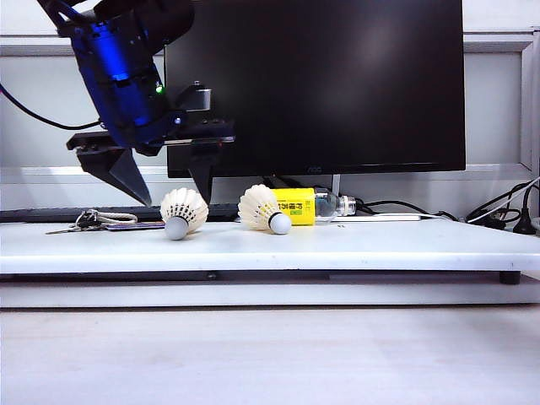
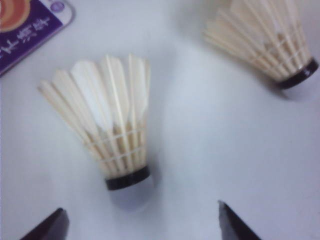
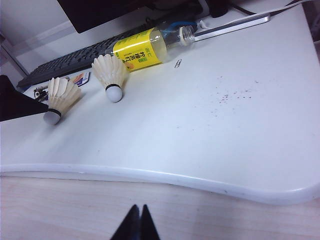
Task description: Stack the badminton balls on the table vertically.
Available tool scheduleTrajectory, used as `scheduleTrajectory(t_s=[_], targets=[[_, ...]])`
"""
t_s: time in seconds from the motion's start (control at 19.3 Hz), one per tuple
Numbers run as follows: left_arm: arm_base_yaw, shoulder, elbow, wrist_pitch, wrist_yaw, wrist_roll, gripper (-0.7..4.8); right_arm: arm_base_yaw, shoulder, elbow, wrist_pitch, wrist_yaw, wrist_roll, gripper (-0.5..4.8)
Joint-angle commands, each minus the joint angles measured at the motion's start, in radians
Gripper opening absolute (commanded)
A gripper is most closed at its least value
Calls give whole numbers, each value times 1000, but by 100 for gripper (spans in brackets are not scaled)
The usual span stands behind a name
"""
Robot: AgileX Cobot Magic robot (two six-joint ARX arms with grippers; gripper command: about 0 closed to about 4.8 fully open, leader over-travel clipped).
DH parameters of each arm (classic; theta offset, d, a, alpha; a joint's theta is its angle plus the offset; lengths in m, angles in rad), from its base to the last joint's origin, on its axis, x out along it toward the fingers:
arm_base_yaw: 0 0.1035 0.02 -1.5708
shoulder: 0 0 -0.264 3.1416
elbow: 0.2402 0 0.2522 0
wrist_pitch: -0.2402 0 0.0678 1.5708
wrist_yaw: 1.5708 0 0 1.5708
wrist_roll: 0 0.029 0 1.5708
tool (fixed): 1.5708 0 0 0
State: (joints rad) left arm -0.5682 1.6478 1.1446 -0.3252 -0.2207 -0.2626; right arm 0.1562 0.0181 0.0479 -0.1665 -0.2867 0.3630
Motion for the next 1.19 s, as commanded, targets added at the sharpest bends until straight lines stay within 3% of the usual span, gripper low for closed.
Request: scheduleTrajectory(t_s=[0.05, 0.57, 0.78, 1.19], targets=[[-1, 37, 4, 29, -4, -3, 399, 0, 0, 3, 14, -5, 3, -1], [-1, 90, 4, 53, -29, -2, 397, 0, 0, 3, 14, -5, 3, -1], [-1, 97, 3, 54, -56, 2, 307, 0, 0, 3, 14, -5, 3, 0], [-1, 97, 3, 72, -56, 20, 292, 0, 0, 3, 14, -5, 3, -1]])
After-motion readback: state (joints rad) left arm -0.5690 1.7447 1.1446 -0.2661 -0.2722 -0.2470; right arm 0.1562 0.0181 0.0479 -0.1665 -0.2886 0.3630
